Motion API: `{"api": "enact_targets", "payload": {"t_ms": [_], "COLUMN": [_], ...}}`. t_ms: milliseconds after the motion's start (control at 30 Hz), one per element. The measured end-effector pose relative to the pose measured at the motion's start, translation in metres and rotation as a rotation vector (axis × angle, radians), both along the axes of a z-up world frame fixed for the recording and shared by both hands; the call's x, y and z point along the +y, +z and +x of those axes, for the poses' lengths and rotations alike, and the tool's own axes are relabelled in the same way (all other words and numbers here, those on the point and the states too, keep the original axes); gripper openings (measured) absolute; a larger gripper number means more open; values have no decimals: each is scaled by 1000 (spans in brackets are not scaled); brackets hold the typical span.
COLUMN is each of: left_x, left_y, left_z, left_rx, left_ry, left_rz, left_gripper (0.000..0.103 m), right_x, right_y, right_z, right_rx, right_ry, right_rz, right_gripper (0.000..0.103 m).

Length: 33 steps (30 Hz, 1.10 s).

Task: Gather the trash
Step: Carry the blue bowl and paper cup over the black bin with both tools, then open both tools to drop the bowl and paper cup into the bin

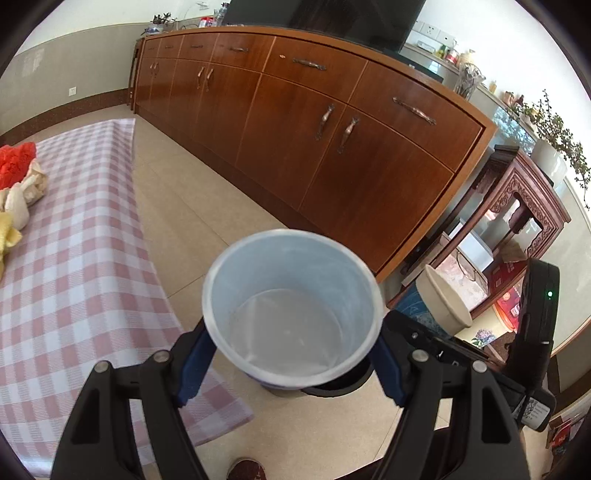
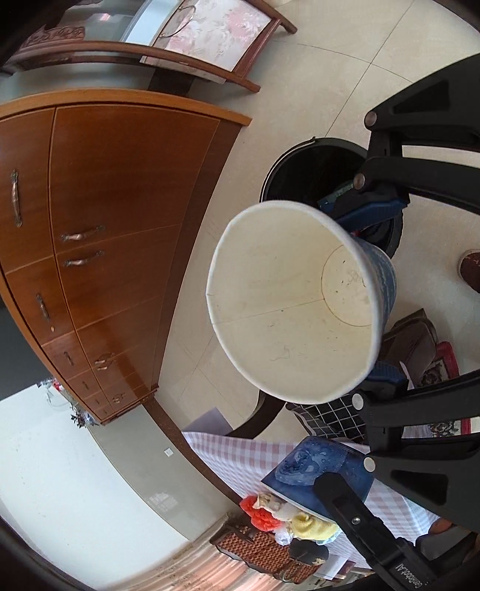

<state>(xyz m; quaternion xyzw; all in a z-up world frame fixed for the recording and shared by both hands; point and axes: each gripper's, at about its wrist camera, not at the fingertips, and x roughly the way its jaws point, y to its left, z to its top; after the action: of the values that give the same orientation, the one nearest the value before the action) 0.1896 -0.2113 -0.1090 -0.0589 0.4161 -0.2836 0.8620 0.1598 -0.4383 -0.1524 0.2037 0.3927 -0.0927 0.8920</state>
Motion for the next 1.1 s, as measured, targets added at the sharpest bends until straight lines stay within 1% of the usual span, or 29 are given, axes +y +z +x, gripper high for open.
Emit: {"api": "enact_targets", "payload": {"t_ms": [167,267,500,600,733,833,933,1000,1033,1100], "left_x": [-30,-48,-84,-93,-100,-102,-109,-110,-110,-111], "left_y": [-23,-34,-68,-85,-103,-113,-122,-127,-127,-124], "left_z": [6,10,23,32,39,43,50,55,56,55], "left_rx": [62,94,156,217,270,307,345,375,376,359], "left_ry": [-22,-29,-45,-43,-34,-29,-15,-7,-3,-6], "left_rz": [7,14,45,49,62,58,58,49,51,53], "left_gripper": [77,77,77,77,77,77,81,82,82,82], "right_x": [-33,-57,-96,-103,-110,-112,-110,-115,-118,-125], "right_y": [-32,-51,-96,-112,-122,-121,-122,-122,-120,-109], "right_z": [11,20,48,56,63,67,70,69,67,58], "right_rx": [86,137,266,299,319,320,349,354,348,299], "right_ry": [-66,-99,-147,-157,-168,-183,-206,-230,-250,-300], "right_rz": [51,106,118,143,168,149,114,106,98,89], "right_gripper": [63,62,62,62,63,65,81,81,81,81]}}
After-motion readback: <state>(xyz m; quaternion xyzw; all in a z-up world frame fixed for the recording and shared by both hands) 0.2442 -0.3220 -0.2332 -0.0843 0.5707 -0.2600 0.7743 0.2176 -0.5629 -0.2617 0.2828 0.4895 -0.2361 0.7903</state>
